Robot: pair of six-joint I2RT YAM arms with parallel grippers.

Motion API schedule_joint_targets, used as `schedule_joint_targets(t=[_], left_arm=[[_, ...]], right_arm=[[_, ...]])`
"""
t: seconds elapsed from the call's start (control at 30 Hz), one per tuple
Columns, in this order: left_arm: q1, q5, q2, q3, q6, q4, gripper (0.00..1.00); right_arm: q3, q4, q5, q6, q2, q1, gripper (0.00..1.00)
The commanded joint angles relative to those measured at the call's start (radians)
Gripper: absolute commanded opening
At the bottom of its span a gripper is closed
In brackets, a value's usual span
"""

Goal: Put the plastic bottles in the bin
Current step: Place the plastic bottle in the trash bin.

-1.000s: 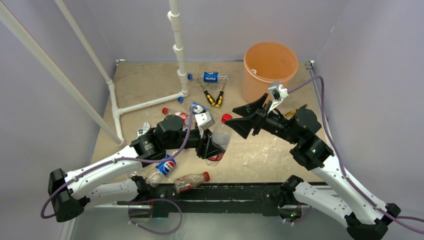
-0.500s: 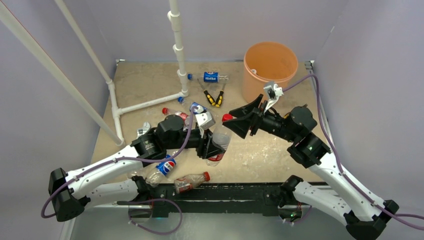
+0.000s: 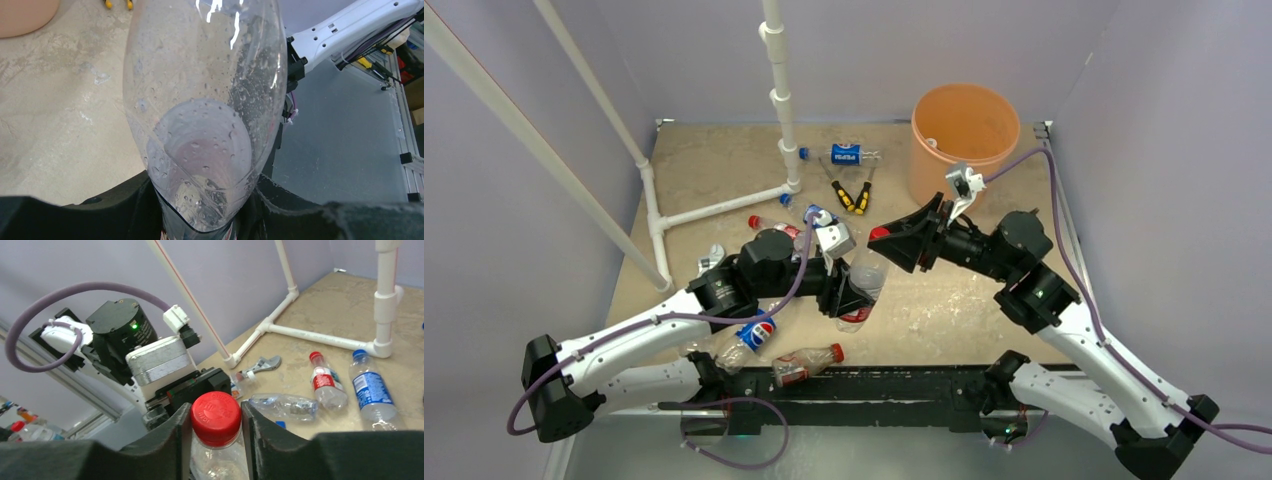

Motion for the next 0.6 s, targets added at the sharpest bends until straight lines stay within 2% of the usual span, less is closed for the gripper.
schedule_joint_targets(t=[0.0, 0.1, 0.13, 0.2, 0.27, 0.3, 0.4, 0.57], left_arm=[[-0.004, 0.005, 0.001, 0.034, 0.005, 0.013, 0.35], [-0.004, -0.014, -0.002, 0.039, 0.001, 0.002, 0.5], [-0.004, -0.024, -0.006, 0.04, -0.001, -0.001, 0.56], [-0.004, -0.053, -0.02, 0.038, -0.01, 0.0, 0.72], [-0.004, -0.085, -0.044, 0.031, -0.02, 0.004, 0.82], [-0.004, -0.099, -0.059, 0.028, -0.023, 0.006, 0.92], [-0.004, -0.121, -0.107, 0.006, -0.027, 0.031, 0.98], [-0.004, -0.125, -0.149, -0.02, -0.032, 0.066, 0.99]], right_arm=[[-0.014, 0.038, -0.011, -0.001, -0.008, 0.002, 0.32], [-0.01, 0.024, -0.006, -0.013, -0.008, 0.002, 0.05], [-0.007, 0.016, 0.004, -0.016, -0.009, 0.002, 0.0], [-0.005, 0.006, 0.019, -0.021, -0.016, 0.002, 0.0], [0.001, 0.001, 0.031, -0.025, -0.03, 0.001, 0.0], [0.004, -0.001, 0.036, -0.028, -0.039, 0.001, 0.0], [0.014, -0.003, 0.047, -0.034, -0.063, 0.002, 0.0], [0.001, 0.019, 0.08, -0.021, -0.099, 0.002, 0.0]])
